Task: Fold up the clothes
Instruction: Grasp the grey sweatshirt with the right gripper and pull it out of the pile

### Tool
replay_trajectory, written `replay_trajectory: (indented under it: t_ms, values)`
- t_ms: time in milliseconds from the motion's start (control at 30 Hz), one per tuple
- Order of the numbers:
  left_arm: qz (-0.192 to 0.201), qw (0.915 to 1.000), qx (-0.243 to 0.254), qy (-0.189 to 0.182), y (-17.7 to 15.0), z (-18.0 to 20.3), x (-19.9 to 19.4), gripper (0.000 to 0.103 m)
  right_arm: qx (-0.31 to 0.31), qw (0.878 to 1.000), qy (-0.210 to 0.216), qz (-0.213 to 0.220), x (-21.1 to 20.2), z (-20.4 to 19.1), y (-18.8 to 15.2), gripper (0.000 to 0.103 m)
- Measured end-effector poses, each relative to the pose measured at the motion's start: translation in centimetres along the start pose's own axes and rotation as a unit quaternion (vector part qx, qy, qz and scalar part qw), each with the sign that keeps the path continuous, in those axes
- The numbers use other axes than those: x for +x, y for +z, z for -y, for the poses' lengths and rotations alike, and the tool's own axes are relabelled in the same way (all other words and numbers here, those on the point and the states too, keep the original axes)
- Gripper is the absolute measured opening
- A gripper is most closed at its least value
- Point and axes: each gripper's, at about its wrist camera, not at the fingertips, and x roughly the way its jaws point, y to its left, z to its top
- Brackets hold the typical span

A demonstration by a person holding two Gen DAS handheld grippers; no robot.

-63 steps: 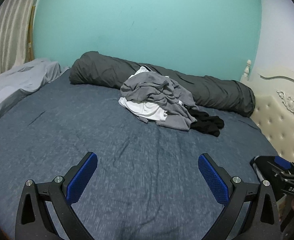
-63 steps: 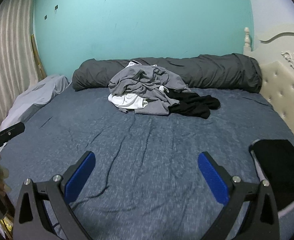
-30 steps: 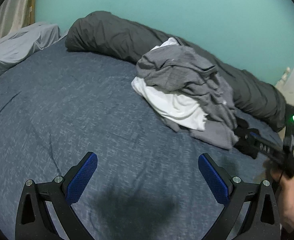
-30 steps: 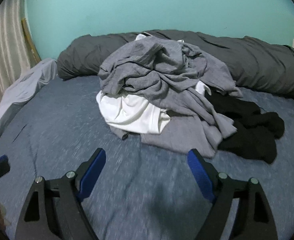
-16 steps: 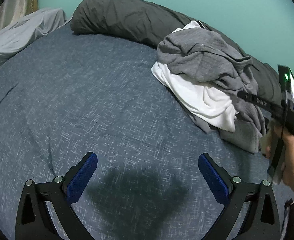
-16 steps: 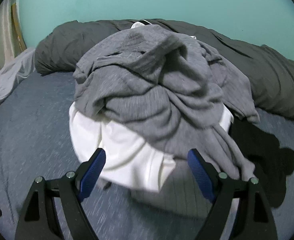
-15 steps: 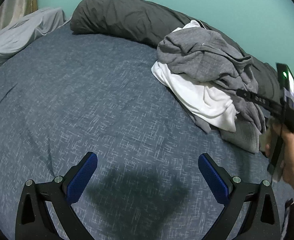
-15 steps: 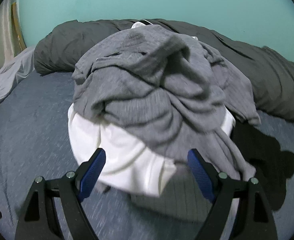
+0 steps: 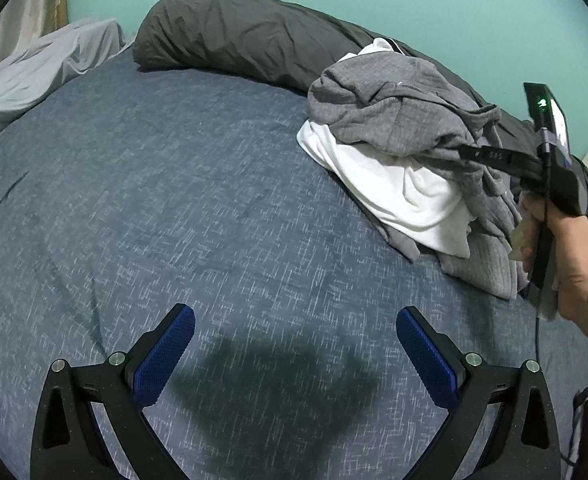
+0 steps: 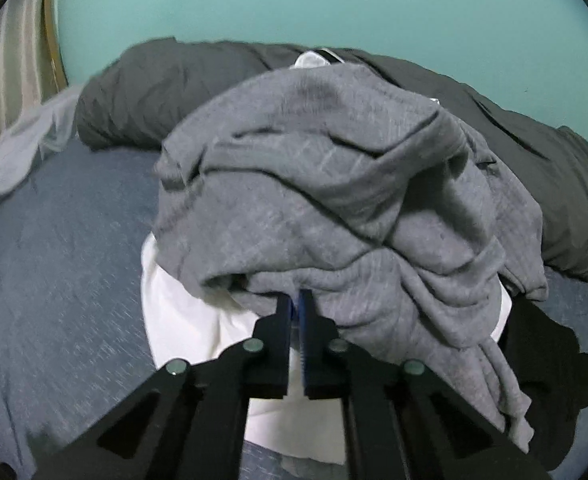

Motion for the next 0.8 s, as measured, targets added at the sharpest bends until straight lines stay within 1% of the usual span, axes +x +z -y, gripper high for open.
replay_trajectory:
  t_ms: [167, 333, 467, 733, 800]
  values:
    - [0.002, 1.0, 0.006, 0.004, -1.3, -0.4, -1.3, 0.103, -0.004, 1.0, 0.022, 0.015, -2.7, 0.2, -1.1, 0.002]
    - [0.007, 0.9999, 0.011, 0.008, -2.7, -0.7, -2.9, 0.103, 0.0, 0.998, 0.051, 0.026, -6.0, 0.0, -3.8, 0.002]
    - [0.022, 0.9996, 0.015, 0.007, -4.5, -1.0, -4.7, 0.103, 0.018, 0.995, 0.082, 0.045, -9.9, 0.2, -6.7, 0.002]
    - [0.038, 0.9991, 0.019, 0.0, -10.3, -0.9, -8.6, 0.103, 0.039, 0.989, 0.126, 0.064, -17.7, -0.1, -14.8, 0.002]
    - [0.042, 0.9989, 0.02, -0.002, -11.8, -1.0, -9.4, 0.103, 0.041, 0.988, 0.131, 0.068, -19.4, -0.2, -16.5, 0.002]
